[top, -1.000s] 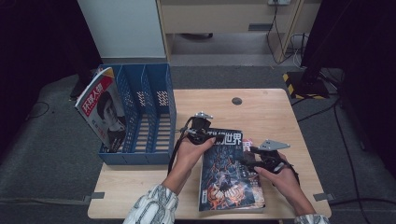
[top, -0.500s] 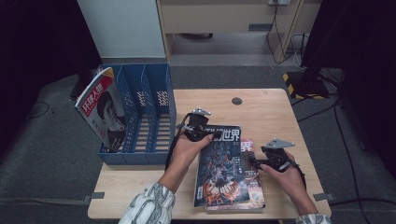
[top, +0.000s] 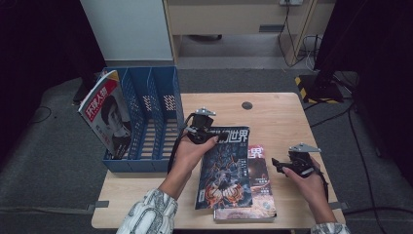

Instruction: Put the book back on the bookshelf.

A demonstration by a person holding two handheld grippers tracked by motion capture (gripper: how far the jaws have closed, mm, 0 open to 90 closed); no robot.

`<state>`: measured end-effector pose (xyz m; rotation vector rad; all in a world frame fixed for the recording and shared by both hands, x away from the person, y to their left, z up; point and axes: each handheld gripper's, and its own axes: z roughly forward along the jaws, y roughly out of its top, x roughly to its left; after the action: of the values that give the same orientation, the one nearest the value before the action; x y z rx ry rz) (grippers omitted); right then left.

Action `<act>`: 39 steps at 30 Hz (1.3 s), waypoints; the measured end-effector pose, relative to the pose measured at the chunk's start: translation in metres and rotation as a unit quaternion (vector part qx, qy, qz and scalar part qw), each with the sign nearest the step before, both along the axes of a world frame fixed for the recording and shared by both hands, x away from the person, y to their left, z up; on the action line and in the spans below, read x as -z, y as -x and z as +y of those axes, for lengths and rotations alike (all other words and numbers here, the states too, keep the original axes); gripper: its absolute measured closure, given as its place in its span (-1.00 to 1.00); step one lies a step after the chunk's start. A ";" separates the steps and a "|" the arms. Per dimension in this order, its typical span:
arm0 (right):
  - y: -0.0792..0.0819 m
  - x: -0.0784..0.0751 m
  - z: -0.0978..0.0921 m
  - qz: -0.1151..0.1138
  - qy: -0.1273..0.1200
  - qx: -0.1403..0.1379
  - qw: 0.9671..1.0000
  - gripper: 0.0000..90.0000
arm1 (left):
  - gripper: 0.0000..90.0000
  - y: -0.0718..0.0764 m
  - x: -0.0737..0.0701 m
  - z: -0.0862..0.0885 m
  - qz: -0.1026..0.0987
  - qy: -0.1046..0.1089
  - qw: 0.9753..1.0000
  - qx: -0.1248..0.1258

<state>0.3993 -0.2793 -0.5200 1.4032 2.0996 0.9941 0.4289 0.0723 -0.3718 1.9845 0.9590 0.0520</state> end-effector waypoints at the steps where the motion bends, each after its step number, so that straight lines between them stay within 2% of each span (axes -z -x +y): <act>1: 0.000 0.001 -0.001 0.003 0.004 0.003 1.000 -0.58 | 0.83 0.000 -0.003 0.001 -0.002 0.000 1.000 0.000; 8: -0.002 0.005 -0.005 0.011 0.021 0.017 1.000 -0.60 | 0.83 0.004 -0.029 0.010 -0.023 -0.011 1.000 -0.005; 13: -0.003 0.007 -0.007 0.014 0.024 0.020 0.999 -0.61 | 0.83 0.004 -0.045 0.016 -0.034 -0.021 0.999 -0.013; 21: -0.004 0.009 -0.006 0.018 0.028 0.016 0.999 -0.62 | 0.83 0.004 -0.066 0.022 -0.048 -0.013 0.999 -0.023; 29: -0.004 0.013 -0.009 0.026 0.052 0.023 0.998 -0.68 | 0.83 0.005 -0.082 0.025 -0.058 -0.007 0.998 -0.033; 31: -0.004 0.013 -0.008 0.026 0.045 0.030 0.998 -0.68 | 0.83 0.005 -0.085 0.025 -0.059 -0.006 0.998 -0.034; 33: -0.004 0.014 -0.009 0.027 0.045 0.027 0.998 -0.69 | 0.83 0.004 -0.086 0.026 -0.060 -0.006 0.998 -0.035; 36: -0.003 0.016 -0.007 0.020 0.033 0.028 0.999 -0.71 | 0.83 0.002 -0.089 0.026 -0.061 -0.008 0.997 -0.036; 39: -0.003 0.018 -0.005 0.019 0.027 0.029 0.999 -0.80 | 0.83 -0.001 -0.090 0.026 -0.060 -0.009 0.997 -0.037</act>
<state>0.4020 -0.2840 -0.5381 1.4578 2.0854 0.8877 0.4297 0.0986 -0.2814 1.9388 0.9554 0.2190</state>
